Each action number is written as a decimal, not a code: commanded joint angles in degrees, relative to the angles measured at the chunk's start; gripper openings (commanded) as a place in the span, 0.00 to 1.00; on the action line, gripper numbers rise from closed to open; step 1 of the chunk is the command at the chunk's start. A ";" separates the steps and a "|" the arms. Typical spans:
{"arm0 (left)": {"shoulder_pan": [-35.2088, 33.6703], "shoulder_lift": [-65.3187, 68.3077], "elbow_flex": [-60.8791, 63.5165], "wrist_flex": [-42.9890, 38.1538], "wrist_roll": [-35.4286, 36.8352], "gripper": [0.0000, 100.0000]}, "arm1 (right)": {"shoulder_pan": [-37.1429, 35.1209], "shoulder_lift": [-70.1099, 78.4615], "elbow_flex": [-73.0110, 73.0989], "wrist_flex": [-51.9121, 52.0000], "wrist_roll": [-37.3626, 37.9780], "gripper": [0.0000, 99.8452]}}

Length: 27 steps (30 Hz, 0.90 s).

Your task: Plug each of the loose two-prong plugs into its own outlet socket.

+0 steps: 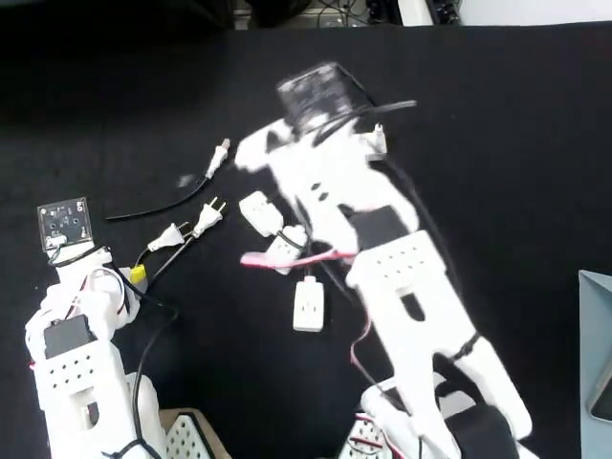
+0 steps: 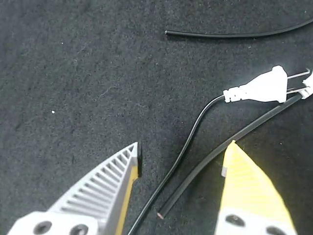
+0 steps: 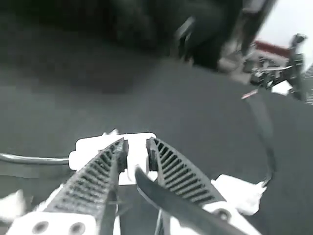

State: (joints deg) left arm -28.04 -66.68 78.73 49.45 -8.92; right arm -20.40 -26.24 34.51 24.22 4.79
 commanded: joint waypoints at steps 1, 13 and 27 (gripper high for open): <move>-0.31 -0.62 -0.40 -1.23 0.53 0.27 | 3.69 4.62 -4.97 -6.77 -1.76 0.01; -0.31 -0.62 -0.31 -1.23 0.44 0.27 | 13.19 36.70 -16.75 -28.48 -2.20 0.01; -0.31 -0.62 -0.22 -1.23 0.44 0.27 | 20.75 47.78 -23.25 -17.58 -1.67 0.02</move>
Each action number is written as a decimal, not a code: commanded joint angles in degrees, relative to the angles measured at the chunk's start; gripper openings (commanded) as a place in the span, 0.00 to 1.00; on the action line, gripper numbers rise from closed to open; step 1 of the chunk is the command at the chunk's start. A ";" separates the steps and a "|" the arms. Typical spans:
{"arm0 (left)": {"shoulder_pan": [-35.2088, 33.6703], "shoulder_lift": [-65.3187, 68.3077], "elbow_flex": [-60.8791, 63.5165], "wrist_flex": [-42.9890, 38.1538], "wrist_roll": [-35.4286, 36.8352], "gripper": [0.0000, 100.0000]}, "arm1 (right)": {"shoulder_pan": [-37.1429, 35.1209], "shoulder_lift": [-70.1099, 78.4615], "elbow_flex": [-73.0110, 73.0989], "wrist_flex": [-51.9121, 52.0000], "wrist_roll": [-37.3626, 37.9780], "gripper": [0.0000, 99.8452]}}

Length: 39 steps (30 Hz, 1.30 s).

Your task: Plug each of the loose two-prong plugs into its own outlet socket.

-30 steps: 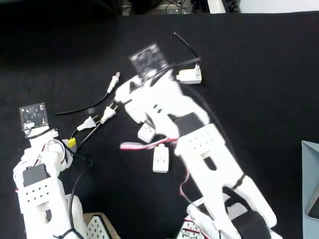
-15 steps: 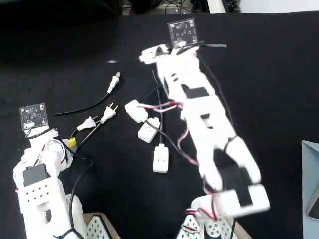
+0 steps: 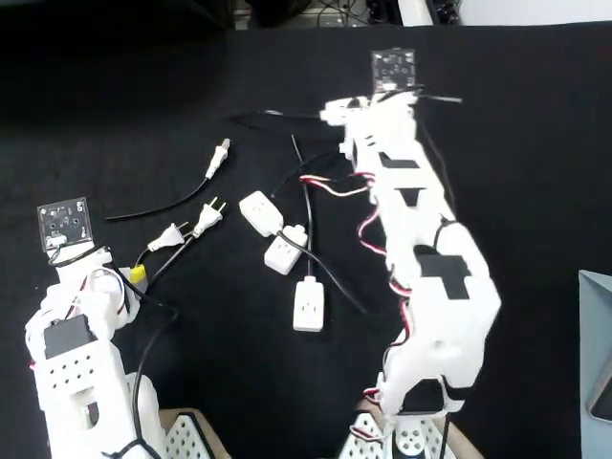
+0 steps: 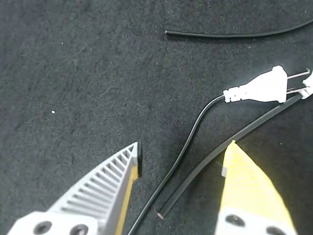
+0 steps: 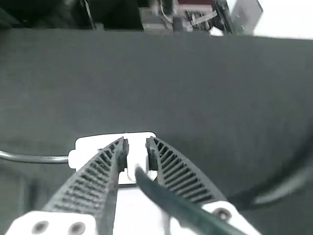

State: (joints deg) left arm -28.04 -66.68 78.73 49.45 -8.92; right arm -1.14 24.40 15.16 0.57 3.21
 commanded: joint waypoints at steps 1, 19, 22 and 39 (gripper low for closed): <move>-0.31 -0.62 -0.22 -1.23 0.44 0.27 | 1.67 -4.00 -3.91 8.62 -0.09 0.02; 1.71 -0.62 -0.13 -1.23 0.44 0.27 | -1.14 -21.67 -3.56 32.97 -0.53 0.23; 1.63 -0.62 -0.13 -1.23 0.44 0.27 | -4.92 -24.13 -3.65 37.63 -0.53 0.23; -3.82 -0.62 -1.54 -1.32 3.60 0.27 | -29.80 -12.62 -4.70 20.57 -16.44 0.23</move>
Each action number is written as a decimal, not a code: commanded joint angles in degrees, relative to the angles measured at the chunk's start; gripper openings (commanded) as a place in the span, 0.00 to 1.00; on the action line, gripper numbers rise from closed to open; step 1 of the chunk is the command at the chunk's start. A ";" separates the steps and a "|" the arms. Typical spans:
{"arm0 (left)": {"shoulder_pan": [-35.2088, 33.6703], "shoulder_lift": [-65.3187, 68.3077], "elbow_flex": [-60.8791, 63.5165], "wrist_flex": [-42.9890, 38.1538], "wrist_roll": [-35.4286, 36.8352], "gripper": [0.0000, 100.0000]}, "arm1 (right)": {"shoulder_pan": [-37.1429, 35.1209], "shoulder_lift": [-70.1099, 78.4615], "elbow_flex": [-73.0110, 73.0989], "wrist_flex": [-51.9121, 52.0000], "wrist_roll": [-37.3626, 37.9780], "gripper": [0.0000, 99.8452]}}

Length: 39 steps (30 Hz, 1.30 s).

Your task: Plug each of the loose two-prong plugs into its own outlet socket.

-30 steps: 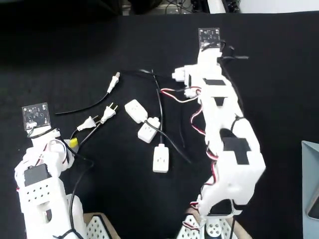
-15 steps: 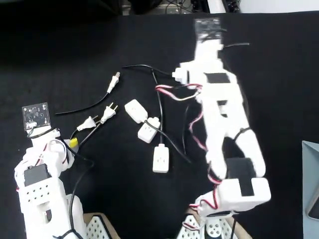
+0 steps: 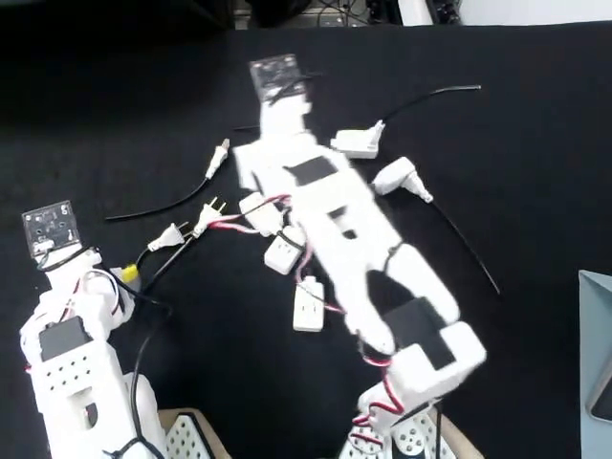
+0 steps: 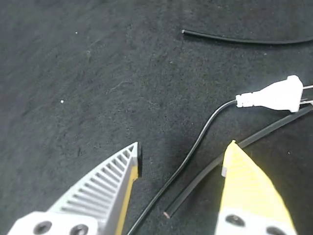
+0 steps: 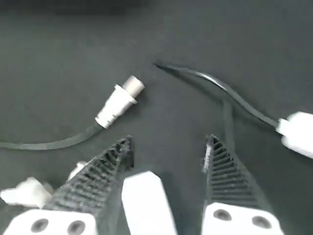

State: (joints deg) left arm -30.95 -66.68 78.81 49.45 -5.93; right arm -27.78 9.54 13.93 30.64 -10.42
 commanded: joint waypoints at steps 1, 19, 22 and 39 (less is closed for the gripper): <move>-1.01 -0.62 -1.63 -1.32 0.62 0.27 | -3.78 3.82 -3.56 -12.92 -2.99 0.23; -0.75 -0.62 -1.45 -1.32 0.62 0.27 | -5.36 42.95 -59.03 16.18 -15.56 0.23; -0.75 -0.62 -1.45 -1.32 0.62 0.27 | -6.07 47.34 -68.44 23.74 -17.32 0.23; -0.66 -0.62 -1.27 -1.32 0.35 0.27 | -6.42 70.02 -103.96 38.68 -17.23 0.02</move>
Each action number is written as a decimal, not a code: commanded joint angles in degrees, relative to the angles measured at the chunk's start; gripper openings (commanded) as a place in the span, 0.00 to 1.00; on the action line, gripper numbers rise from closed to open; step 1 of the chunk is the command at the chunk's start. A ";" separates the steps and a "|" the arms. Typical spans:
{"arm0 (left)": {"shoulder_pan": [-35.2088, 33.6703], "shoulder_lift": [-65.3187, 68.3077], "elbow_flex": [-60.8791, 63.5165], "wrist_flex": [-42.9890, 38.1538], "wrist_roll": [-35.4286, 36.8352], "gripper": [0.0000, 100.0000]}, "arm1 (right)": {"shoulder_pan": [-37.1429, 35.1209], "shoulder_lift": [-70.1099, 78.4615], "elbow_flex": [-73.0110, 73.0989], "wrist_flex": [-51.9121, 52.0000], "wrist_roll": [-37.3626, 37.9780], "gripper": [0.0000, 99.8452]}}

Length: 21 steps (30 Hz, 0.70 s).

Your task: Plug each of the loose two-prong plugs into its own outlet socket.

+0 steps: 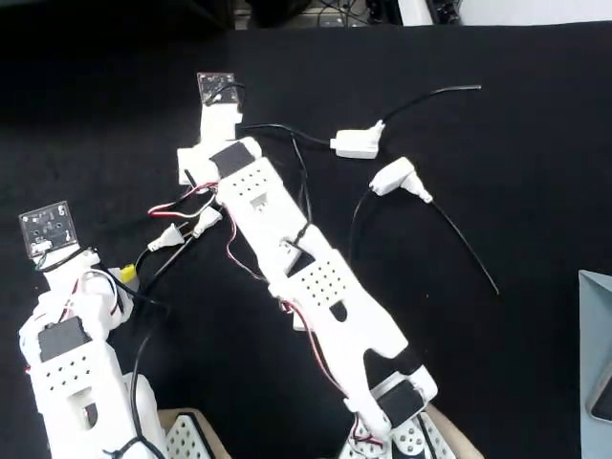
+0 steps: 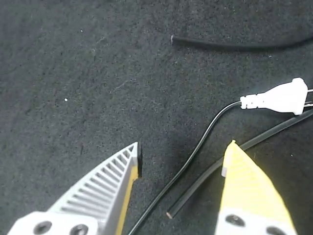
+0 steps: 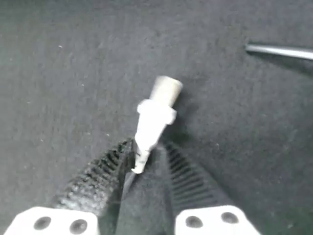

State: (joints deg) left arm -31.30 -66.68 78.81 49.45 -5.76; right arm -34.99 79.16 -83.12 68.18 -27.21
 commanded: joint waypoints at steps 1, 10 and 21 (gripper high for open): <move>-0.31 -0.62 -1.27 -1.32 0.18 0.27 | 1.05 0.92 -8.22 1.93 -0.44 0.02; -0.31 -0.62 -1.27 -1.32 0.18 0.27 | 1.05 -5.76 -12.79 16.18 4.84 0.01; -0.31 -0.62 -1.27 -1.32 0.18 0.27 | 1.14 -20.00 -12.79 33.14 15.82 0.01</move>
State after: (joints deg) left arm -31.30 -66.68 78.81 49.45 -5.76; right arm -34.81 66.42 -92.70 97.98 -13.85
